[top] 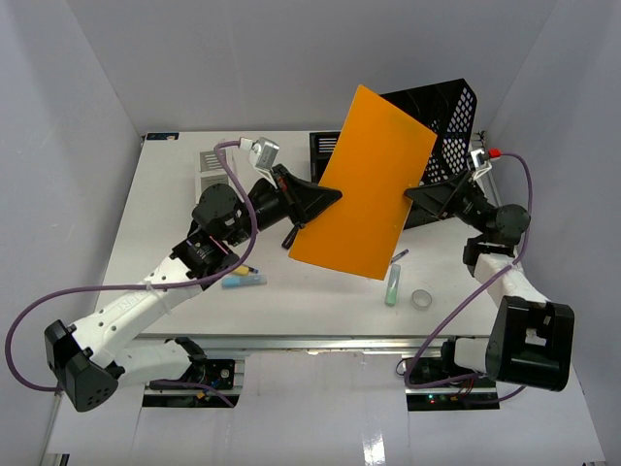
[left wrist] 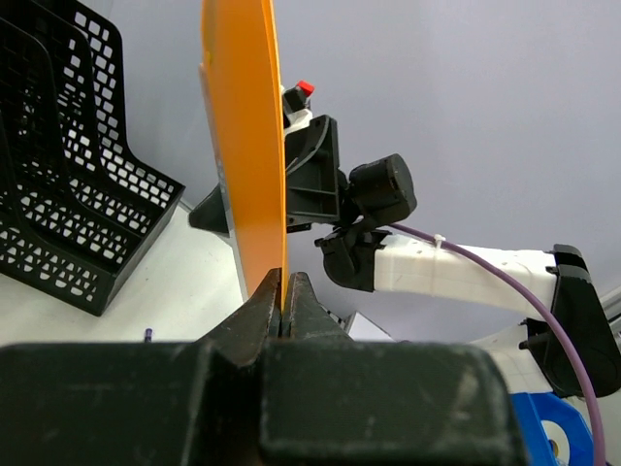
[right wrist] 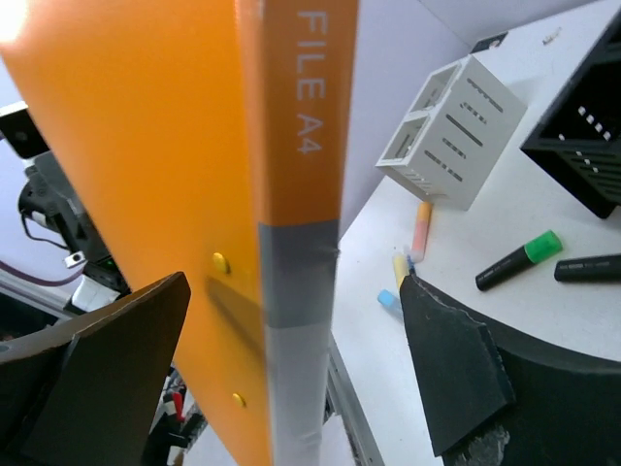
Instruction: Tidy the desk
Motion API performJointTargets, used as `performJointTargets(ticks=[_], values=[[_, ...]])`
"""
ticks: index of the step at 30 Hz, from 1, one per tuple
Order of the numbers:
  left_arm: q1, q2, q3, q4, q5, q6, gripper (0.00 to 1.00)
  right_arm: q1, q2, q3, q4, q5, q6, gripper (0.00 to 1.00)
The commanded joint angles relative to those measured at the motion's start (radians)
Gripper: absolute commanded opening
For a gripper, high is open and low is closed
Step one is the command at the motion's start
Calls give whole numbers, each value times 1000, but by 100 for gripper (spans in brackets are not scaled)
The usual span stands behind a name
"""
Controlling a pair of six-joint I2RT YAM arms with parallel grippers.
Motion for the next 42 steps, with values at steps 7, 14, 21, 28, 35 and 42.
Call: performJointTargets(ticks=[7, 14, 21, 28, 35, 42], values=[[4, -26, -33, 82, -50, 7, 0, 0, -87, 121, 647, -44, 113, 69], [9, -13, -38, 69, -87, 9, 0, 26, -148, 141, 646, -80, 94, 46], [28, -8, -52, 14, -159, 21, 0, 27, -192, 152, 643, -100, 86, 8], [43, 14, -57, -54, -172, 20, 63, 27, -211, 179, 509, -165, -17, 8], [51, -2, -57, -78, -161, 110, 98, 27, -339, 227, -310, -143, -727, 8], [73, -93, -110, -148, -308, 265, 98, 3, -337, 333, -601, -63, -1013, 8]])
